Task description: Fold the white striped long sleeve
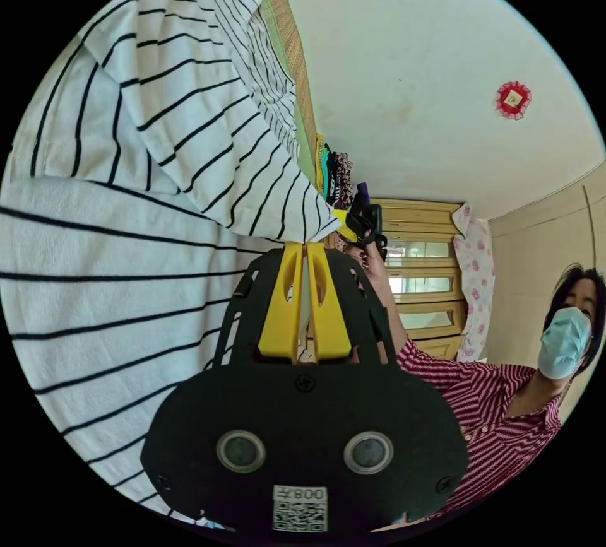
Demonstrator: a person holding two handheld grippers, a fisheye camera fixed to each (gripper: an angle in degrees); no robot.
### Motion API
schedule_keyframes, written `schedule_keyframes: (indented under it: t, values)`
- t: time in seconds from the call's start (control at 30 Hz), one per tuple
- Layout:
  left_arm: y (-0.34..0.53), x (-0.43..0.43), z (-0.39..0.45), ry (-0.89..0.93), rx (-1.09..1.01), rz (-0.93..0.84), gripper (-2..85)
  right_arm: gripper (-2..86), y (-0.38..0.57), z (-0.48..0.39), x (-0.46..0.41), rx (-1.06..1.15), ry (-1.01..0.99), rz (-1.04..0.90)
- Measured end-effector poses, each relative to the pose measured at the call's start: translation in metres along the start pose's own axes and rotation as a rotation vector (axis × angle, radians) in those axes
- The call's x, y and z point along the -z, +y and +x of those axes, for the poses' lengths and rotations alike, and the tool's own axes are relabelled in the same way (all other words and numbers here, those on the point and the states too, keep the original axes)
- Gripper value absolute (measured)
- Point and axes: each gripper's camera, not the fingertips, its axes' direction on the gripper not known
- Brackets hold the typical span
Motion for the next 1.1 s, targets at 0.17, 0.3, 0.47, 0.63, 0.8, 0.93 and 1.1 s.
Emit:
schedule_keyframes:
  t: [0.17,0.3,0.47,0.63,0.8,0.93,1.1]
  values:
    - [0.01,-0.017,0.004,-0.06,0.054,-0.035,2.4,1.0,0.005,0.032,-0.008,-0.068,0.031,0.023]
    - [0.023,-0.022,0.018,-0.071,0.053,-0.022,5.5,3.6,0.02,0.029,-0.011,-0.047,0.047,0.067]
    - [0.038,-0.035,0.03,-0.059,0.049,-0.031,7.8,7.0,0.027,0.01,-0.037,0.005,0.159,0.064]
    - [0.046,-0.061,0.046,-0.097,0.049,-0.09,4.0,5.6,0.011,-0.009,-0.072,0.049,0.267,0.013]
    - [0.059,-0.078,0.066,0.001,0.041,-0.104,1.7,1.5,0.003,-0.039,-0.079,0.087,0.294,-0.061]
    - [0.073,-0.1,0.069,-0.005,0.053,-0.143,1.7,1.0,-0.002,-0.07,-0.06,0.117,0.326,-0.077]
    - [0.095,-0.116,0.061,-0.007,0.092,-0.168,3.6,0.8,-0.017,-0.052,-0.078,0.011,0.412,-0.129]
